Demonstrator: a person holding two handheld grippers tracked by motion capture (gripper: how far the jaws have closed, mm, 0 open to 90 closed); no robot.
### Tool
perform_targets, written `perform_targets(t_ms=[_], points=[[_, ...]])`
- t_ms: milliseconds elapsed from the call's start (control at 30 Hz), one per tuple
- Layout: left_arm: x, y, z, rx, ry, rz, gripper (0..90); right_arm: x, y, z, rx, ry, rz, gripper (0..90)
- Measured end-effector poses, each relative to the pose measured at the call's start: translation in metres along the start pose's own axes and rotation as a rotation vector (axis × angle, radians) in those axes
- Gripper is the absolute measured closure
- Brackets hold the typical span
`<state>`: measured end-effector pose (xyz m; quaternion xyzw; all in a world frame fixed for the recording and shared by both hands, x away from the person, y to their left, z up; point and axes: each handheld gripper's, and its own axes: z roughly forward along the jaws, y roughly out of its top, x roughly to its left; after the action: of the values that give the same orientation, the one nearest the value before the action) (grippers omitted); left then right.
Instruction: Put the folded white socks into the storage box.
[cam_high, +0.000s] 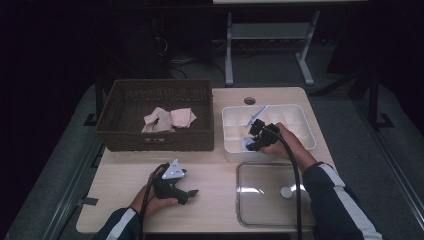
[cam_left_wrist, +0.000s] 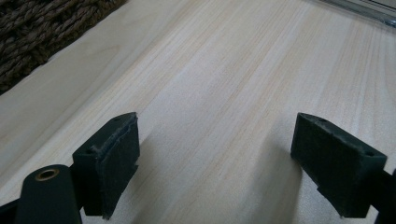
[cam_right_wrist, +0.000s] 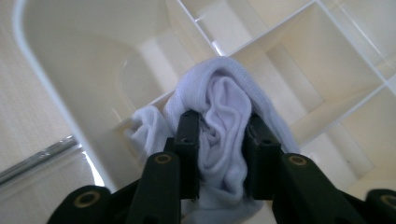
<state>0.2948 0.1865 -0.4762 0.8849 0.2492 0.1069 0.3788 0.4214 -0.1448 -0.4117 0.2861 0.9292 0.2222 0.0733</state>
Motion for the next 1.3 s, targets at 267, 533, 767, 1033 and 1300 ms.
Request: perform_targets(t_ms=[267, 533, 767, 1033, 1300], points=[[0.001, 0.0, 0.0, 0.006, 0.001, 0.007, 14.5, 0.003, -0.005, -0.019, -0.082, -0.023, 0.004, 63.3], [0.0, 0.0, 0.0, 0.001, -0.001, 0.0, 14.5, 0.009, -0.009, -0.042, -0.214, -0.013, 0.041, 61.2], [0.0, 0.0, 0.0, -0.003, 0.002, 0.002, 14.5, 0.034, -0.007, -0.048, -0.276, 0.033, -0.029, 54.6], [0.0, 0.0, 0.0, -0.002, 0.001, 0.002, 14.5, 0.073, -0.008, -0.037, -0.324, 0.111, -0.141, 47.4], [0.0, 0.0, 0.0, -0.002, -0.002, -0.001, 14.5, 0.127, -0.012, -0.005, -0.315, 0.221, -0.254, 37.4]])
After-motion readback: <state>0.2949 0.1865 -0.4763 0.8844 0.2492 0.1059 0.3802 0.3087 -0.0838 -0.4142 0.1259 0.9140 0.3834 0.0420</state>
